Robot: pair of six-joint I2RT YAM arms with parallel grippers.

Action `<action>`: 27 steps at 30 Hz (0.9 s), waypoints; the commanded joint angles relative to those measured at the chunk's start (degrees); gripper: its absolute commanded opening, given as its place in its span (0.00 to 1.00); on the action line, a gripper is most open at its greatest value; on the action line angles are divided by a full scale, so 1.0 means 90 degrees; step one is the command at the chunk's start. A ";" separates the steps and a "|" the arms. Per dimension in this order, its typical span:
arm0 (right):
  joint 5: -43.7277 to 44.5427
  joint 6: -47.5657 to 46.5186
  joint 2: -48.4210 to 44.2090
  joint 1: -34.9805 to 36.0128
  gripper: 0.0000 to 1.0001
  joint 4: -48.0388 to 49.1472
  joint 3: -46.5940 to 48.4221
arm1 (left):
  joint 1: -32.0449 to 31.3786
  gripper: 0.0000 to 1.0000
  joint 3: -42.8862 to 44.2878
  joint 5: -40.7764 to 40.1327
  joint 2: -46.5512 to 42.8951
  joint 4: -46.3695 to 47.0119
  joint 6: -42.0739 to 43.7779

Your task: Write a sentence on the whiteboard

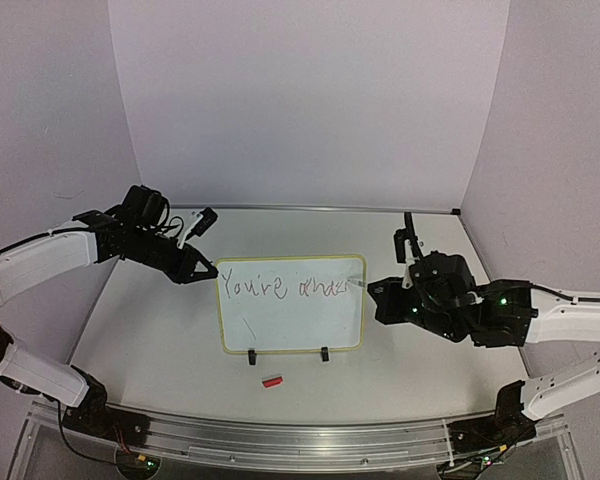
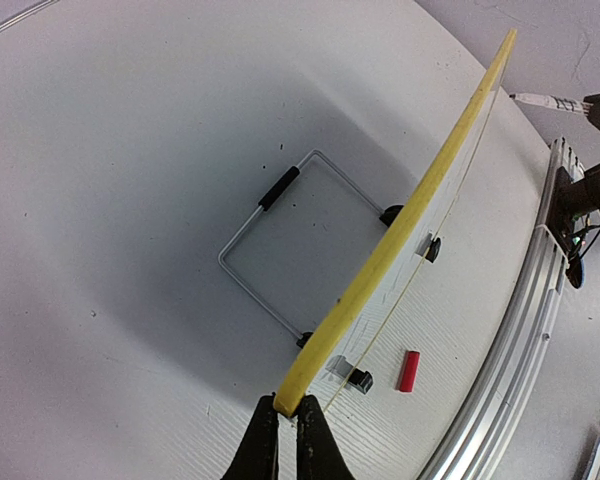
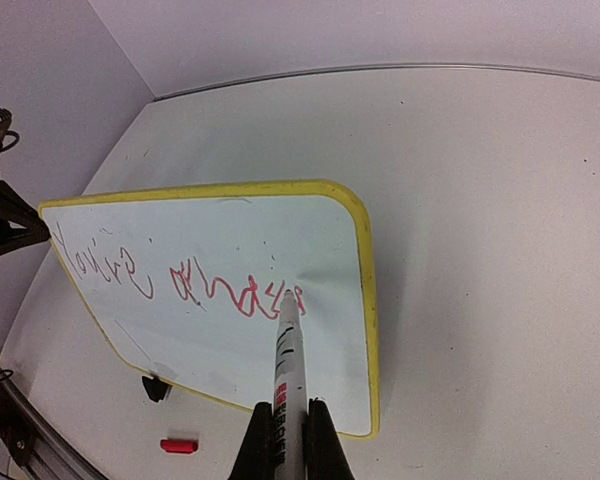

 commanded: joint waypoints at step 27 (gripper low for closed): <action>-0.0011 -0.0419 0.0255 -0.0199 0.00 0.0400 0.0300 | -0.0065 0.00 0.0054 -0.0162 0.0128 -0.0332 0.0140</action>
